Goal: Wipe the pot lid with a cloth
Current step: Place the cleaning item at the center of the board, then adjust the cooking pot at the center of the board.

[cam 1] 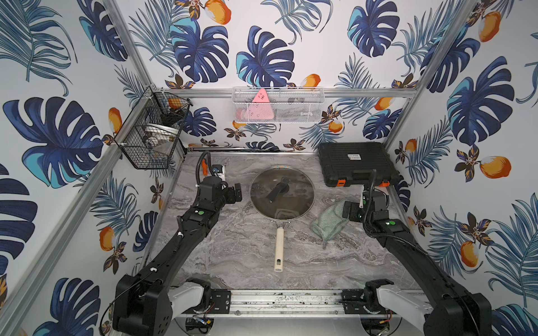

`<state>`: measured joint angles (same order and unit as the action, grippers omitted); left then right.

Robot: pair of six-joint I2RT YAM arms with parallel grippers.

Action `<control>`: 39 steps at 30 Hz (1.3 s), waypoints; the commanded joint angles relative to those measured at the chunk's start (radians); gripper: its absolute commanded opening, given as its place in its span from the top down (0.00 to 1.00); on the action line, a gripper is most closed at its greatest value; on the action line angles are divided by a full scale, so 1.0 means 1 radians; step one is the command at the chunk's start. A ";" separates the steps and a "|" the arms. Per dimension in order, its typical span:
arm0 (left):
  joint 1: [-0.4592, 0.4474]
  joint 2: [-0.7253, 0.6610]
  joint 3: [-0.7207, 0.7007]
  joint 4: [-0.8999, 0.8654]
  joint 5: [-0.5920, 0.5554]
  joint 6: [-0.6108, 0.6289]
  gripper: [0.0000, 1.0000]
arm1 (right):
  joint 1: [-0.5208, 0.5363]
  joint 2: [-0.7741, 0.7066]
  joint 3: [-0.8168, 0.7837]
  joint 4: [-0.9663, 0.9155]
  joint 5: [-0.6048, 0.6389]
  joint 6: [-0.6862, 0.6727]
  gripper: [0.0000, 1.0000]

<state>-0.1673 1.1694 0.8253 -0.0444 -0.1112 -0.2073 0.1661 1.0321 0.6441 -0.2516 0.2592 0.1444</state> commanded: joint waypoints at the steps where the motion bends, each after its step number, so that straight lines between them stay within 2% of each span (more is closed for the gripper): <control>1: 0.009 0.022 -0.031 0.108 0.002 -0.036 0.01 | 0.000 -0.035 -0.118 0.347 0.049 -0.032 0.00; 4: 0.012 0.031 -0.116 0.261 0.068 -0.052 0.01 | -0.002 -0.040 -0.224 0.501 0.036 -0.074 0.00; 6: 0.014 0.041 -0.178 0.388 0.122 -0.072 0.01 | -0.004 -0.018 -0.238 0.509 0.048 -0.067 0.00; 8: 0.014 0.067 -0.196 0.433 0.181 -0.075 0.01 | -0.003 0.010 -0.232 0.489 0.053 -0.066 0.00; 16: 0.009 0.141 -0.168 0.463 0.342 -0.072 0.01 | -0.008 0.047 -0.234 0.486 0.068 -0.045 0.00; 20: -0.023 0.186 -0.134 0.433 0.402 -0.016 0.01 | -0.008 0.055 -0.224 0.470 0.066 -0.039 0.00; 26: -0.081 0.192 -0.140 0.430 0.406 0.048 0.01 | -0.011 0.053 -0.214 0.453 0.068 -0.059 0.00; 39: -0.160 0.214 -0.080 0.344 0.415 0.087 0.02 | -0.017 0.064 -0.213 0.445 0.064 -0.053 0.00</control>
<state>-0.3206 1.3796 0.7303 0.3130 0.2852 -0.1425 0.1497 1.0962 0.4225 0.1852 0.3164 0.0933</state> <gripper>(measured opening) 0.983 0.999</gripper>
